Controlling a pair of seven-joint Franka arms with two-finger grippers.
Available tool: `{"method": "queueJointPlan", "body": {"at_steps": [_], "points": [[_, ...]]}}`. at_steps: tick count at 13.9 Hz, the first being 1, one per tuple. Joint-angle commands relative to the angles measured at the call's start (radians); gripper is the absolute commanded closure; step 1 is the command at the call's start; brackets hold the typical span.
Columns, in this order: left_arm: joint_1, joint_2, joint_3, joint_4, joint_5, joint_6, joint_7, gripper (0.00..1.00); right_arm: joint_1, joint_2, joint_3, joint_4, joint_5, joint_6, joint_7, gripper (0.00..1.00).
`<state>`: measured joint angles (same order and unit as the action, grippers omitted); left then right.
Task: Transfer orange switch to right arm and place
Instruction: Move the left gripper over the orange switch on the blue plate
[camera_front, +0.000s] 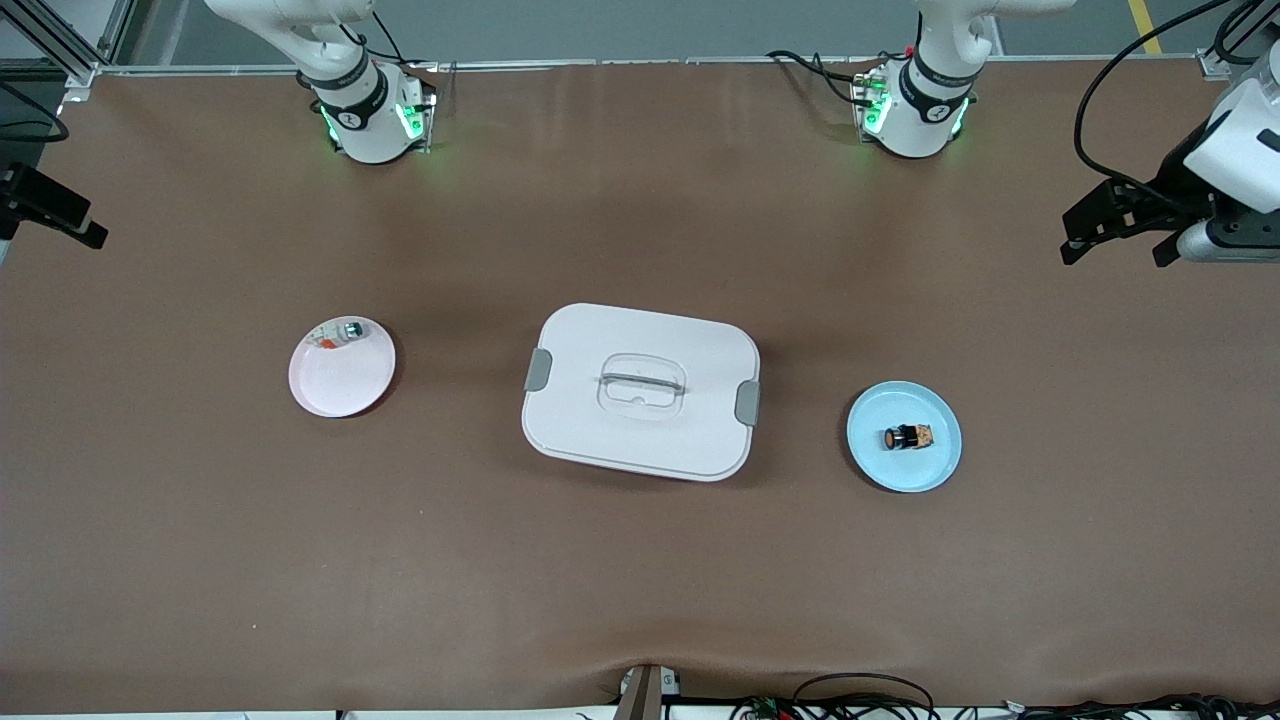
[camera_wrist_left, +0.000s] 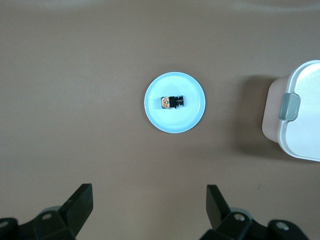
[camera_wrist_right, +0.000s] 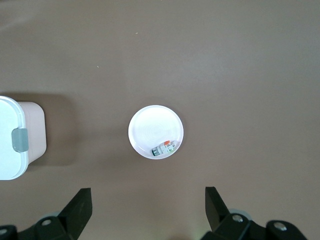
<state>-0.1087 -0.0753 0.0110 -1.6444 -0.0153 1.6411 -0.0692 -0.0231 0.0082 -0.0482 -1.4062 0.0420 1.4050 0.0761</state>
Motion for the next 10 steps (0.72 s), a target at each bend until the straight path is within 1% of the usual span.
{"method": "queueJointPlan", "body": {"at_steps": [1,7,10], "points": [[-0.009,0.002,0.007,0.011,-0.012,-0.017,-0.001,0.0,-0.011,-0.002,0.002,0.0,0.013,0.0,0.008,0.0],[-0.005,0.006,0.007,0.015,-0.017,-0.017,-0.004,0.0,-0.018,-0.002,0.002,0.0,0.013,0.003,0.008,0.0],[-0.011,0.029,0.006,0.009,-0.014,-0.017,-0.004,0.0,-0.018,-0.002,0.002,0.0,0.015,0.002,0.008,0.0]]}}
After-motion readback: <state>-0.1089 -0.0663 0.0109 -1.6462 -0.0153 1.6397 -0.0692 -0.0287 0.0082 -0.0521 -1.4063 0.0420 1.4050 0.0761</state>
